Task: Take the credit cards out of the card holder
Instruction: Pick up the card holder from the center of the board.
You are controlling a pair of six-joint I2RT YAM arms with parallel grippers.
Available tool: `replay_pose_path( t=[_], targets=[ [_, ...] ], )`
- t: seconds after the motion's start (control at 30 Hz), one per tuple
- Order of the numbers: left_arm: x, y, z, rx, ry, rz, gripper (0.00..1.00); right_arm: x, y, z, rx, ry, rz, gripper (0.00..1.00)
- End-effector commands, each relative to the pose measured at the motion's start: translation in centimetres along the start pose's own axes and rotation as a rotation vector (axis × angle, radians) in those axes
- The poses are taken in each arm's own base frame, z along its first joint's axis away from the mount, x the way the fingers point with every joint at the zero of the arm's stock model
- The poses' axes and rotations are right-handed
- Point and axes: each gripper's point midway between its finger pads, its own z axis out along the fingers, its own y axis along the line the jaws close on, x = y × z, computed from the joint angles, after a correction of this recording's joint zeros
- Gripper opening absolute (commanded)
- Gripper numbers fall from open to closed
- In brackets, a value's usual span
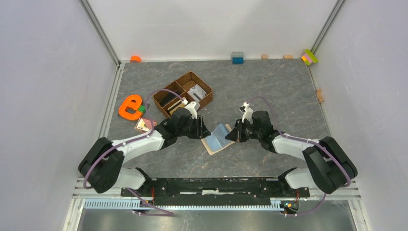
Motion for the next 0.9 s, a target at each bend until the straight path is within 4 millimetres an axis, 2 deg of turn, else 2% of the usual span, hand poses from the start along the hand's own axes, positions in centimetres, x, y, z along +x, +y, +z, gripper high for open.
replay_pose_path(
  t=[0.0,0.2,0.37,0.47,0.53,0.67,0.87],
  targets=[
    [-3.1,-1.3,-1.6,0.034,-0.158,0.008,0.5,-1.1,0.4,-0.4,0.005,-0.059,-0.032,0.12],
    [-3.4,-0.4,-2.3,-0.046,-0.139,0.016,0.53,-0.6,0.1,-0.2,0.006,-0.043,-0.012,0.0],
    [-4.2,-0.4,-5.0,-0.092,-0.175,0.017,0.59,-0.7,0.1,-0.4,0.013,-0.061,-0.009,0.0],
    [-3.6,-0.7,-6.7,-0.069,-0.203,-0.024,0.68,-0.7,0.7,-0.6,-0.016,-0.069,0.014,0.0],
    [-2.8,-0.6,-7.6,-0.046,-0.224,-0.063,0.69,-0.6,1.6,-0.9,-0.063,-0.099,0.045,0.0],
    [-1.2,0.2,-8.2,0.001,-0.294,-0.163,0.7,-0.9,1.7,-1.4,-0.078,-0.182,0.09,0.0],
    [-1.6,1.4,-9.0,0.039,-0.455,-0.237,0.69,-1.2,2.6,-1.7,-0.121,-0.211,0.035,0.0]
  ],
)
